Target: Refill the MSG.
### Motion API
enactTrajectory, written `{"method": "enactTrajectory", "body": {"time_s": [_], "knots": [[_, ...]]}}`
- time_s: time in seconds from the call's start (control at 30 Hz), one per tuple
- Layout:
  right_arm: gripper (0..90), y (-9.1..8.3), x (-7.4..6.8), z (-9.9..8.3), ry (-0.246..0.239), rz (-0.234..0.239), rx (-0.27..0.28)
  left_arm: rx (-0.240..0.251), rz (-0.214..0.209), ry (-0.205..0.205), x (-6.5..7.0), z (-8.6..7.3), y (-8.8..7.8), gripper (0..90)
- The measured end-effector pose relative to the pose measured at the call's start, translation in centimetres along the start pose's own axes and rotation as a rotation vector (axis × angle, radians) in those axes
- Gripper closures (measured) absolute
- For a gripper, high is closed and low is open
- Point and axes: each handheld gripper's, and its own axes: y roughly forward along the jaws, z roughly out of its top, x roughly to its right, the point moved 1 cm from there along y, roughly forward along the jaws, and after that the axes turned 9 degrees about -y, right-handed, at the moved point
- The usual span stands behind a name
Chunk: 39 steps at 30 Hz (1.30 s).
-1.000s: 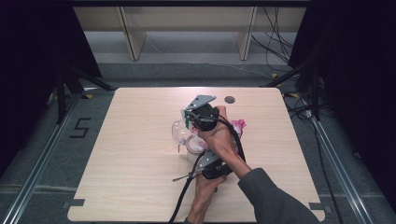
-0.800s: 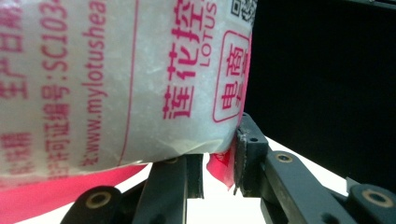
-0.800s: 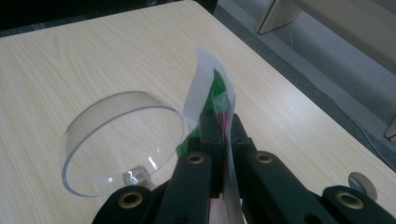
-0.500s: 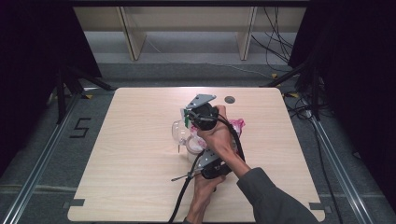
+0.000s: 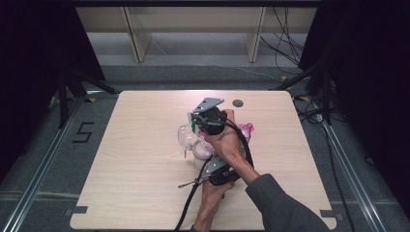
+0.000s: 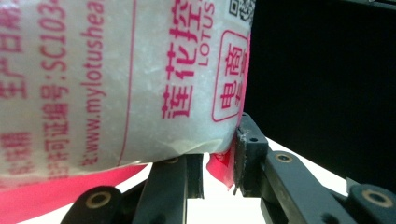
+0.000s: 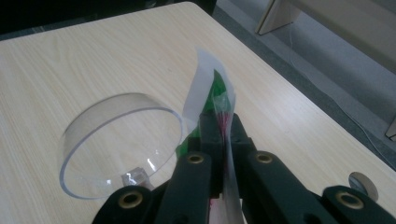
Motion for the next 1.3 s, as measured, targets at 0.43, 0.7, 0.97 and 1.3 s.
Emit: {"method": "enactTrajectory", "body": {"time_s": [0.43,0.7,0.97,1.3], "knots": [[90.0,0.18,-0.06,0.25,-0.016,-0.009,0.009,0.002,0.002,-0.002,-0.13,0.15,-0.26,75.8],[90.0,0.36,0.0,0.06,-0.022,-0.003,-0.014,-0.004,-0.002,-0.006,-0.08,-0.01,-0.12,75.8],[90.0,0.33,-0.11,0.14,-0.027,-0.01,-0.018,0.005,-0.005,-0.012,-0.03,0.06,-0.15,75.8],[90.0,0.45,-0.04,0.16,-0.035,-0.017,-0.008,0.002,0.007,-0.003,-0.1,0.02,-0.14,75.8]]}}
